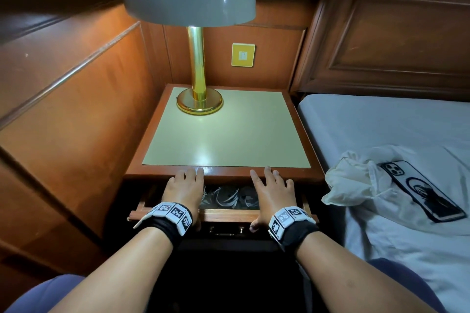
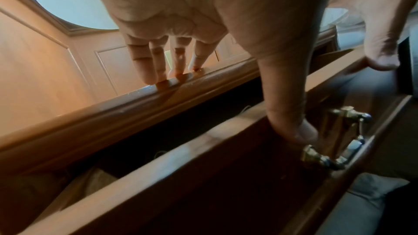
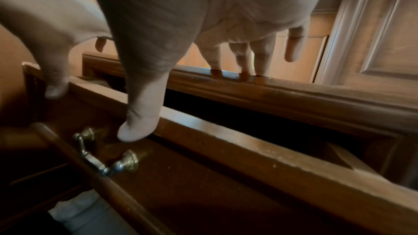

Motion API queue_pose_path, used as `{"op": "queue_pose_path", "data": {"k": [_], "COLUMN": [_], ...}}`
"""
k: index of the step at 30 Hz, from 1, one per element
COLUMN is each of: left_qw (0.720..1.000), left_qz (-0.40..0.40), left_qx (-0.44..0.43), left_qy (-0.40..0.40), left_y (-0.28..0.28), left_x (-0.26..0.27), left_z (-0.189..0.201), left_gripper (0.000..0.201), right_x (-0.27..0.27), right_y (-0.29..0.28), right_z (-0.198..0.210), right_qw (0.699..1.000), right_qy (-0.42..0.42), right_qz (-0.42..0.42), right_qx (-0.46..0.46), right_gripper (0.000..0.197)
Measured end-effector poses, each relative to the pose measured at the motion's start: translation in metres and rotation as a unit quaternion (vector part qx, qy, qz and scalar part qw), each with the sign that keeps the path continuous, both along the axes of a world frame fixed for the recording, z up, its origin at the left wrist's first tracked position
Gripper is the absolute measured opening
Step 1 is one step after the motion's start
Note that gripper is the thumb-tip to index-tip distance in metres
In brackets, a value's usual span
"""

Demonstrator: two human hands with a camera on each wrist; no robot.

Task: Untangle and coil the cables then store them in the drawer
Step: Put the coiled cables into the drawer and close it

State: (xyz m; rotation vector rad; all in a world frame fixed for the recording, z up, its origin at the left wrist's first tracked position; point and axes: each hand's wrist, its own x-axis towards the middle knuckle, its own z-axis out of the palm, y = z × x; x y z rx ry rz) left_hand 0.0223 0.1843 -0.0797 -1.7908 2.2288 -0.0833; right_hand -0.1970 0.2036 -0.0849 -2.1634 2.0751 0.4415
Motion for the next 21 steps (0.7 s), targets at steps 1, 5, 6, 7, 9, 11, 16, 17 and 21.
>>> {"op": "queue_pose_path", "data": {"k": [1, 5, 6, 7, 9, 11, 16, 17, 21], "left_qw": [1.000, 1.000, 1.000, 1.000, 1.000, 0.999, 0.998, 0.998, 0.988], "left_qz": [0.003, 0.013, 0.015, 0.015, 0.019, 0.024, 0.012, 0.002, -0.034], "left_qx": [-0.002, -0.008, -0.008, -0.008, -0.013, -0.023, -0.056, -0.068, -0.149], "left_qy": [-0.001, -0.011, -0.014, -0.018, -0.017, -0.016, -0.007, -0.013, -0.004], "left_y": [-0.001, -0.008, -0.010, -0.011, -0.016, -0.021, -0.037, -0.039, -0.051], "left_x": [-0.002, -0.010, -0.012, -0.013, -0.017, -0.020, -0.022, -0.023, -0.023], "left_z": [0.000, 0.003, 0.004, 0.005, 0.006, 0.004, -0.013, -0.016, -0.021], "left_gripper": [0.135, 0.108, 0.101, 0.094, 0.073, 0.049, 0.036, 0.035, 0.035], "right_x": [0.000, 0.002, 0.003, 0.004, 0.006, 0.008, 0.014, 0.015, 0.016], "right_y": [-0.001, -0.010, -0.013, -0.015, -0.020, -0.025, -0.033, -0.036, -0.046], "right_z": [0.000, -0.001, -0.001, -0.002, 0.000, 0.002, 0.003, 0.003, 0.002], "right_qw": [1.000, 0.999, 0.998, 0.997, 0.996, 0.996, 0.995, 0.995, 0.993], "right_qy": [0.004, 0.031, 0.037, 0.040, 0.039, 0.036, 0.046, 0.049, 0.061], "right_qz": [-0.001, 0.002, 0.005, 0.008, 0.014, 0.014, 0.021, 0.024, 0.028], "right_qx": [-0.008, -0.041, -0.053, -0.063, -0.075, -0.079, -0.084, -0.083, -0.094], "right_gripper": [0.146, 0.136, 0.133, 0.129, 0.121, 0.114, 0.075, 0.067, 0.043]}}
